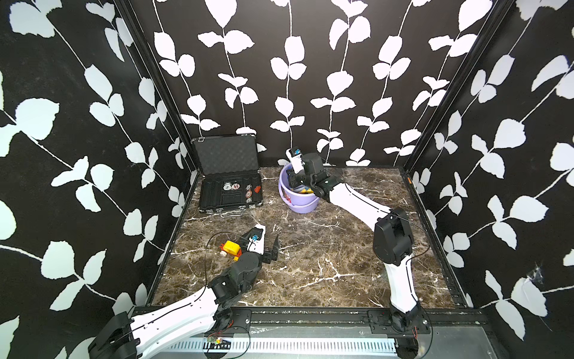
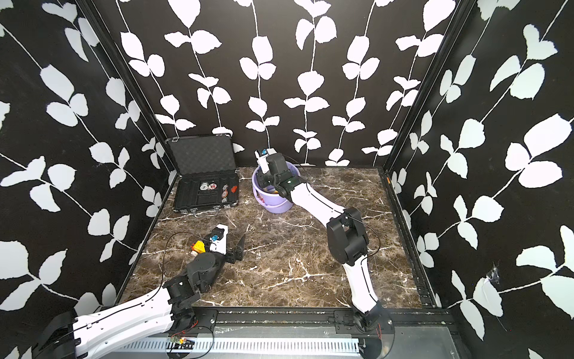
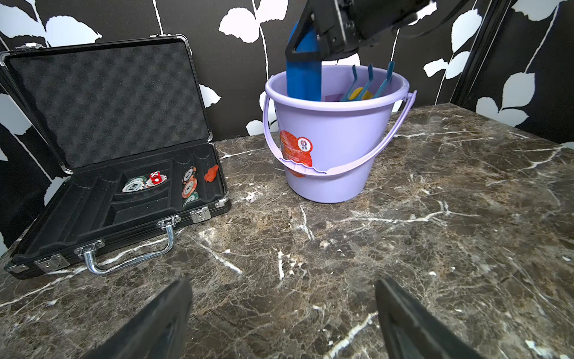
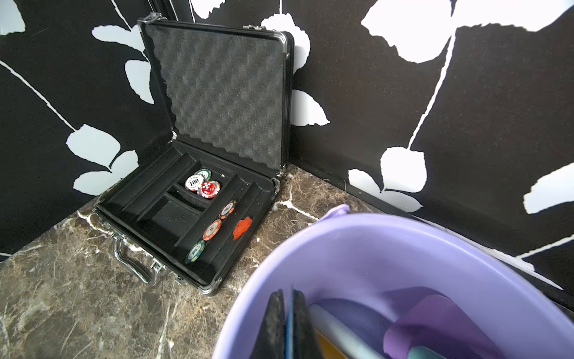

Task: Organize the gardening tools
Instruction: Place the gardening tool in the container.

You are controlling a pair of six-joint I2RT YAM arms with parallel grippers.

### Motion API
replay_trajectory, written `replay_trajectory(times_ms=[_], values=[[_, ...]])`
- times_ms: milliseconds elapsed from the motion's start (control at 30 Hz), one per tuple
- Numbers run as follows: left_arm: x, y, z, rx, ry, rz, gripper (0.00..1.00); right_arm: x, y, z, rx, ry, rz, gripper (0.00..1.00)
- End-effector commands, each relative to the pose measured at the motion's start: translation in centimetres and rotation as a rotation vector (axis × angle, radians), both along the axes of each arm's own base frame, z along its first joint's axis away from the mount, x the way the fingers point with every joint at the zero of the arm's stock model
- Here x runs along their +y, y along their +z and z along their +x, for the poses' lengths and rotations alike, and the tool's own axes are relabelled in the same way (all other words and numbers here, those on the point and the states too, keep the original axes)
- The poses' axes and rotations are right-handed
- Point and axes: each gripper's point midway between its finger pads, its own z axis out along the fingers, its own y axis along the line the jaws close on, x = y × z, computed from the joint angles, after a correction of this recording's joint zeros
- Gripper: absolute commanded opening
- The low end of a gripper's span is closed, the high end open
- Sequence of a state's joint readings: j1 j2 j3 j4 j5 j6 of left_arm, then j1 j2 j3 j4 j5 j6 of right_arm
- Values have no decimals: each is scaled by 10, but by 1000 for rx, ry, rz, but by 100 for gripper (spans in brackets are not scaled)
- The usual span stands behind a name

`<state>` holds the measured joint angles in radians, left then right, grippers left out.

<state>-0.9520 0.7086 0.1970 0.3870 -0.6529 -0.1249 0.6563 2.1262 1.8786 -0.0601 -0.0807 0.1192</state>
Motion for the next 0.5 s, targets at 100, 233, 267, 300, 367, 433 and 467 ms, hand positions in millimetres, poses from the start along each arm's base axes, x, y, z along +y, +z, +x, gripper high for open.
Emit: replay_trajectory(times_ms=[100,233,267,300,367,433,467], values=[[4,-4,1,7,18,6,94,-5,-48,5,65,-34,-72,0],[4,-3,1,6,17,7,94,-4,-59,5,93,-39,-70,0],[3,-3,1,6,15,8,94,-4,-62,5,102,-43,-70,0],[3,-3,1,7,14,9,94,-5,-65,6,111,-50,-71,0],[3,-4,1,9,13,11,94,-7,-70,7,130,-68,-71,0],[3,-5,1,10,12,11,94,-10,-75,8,146,-83,-74,0],[3,-5,1,12,12,11,94,-12,-77,9,153,-92,-74,0]])
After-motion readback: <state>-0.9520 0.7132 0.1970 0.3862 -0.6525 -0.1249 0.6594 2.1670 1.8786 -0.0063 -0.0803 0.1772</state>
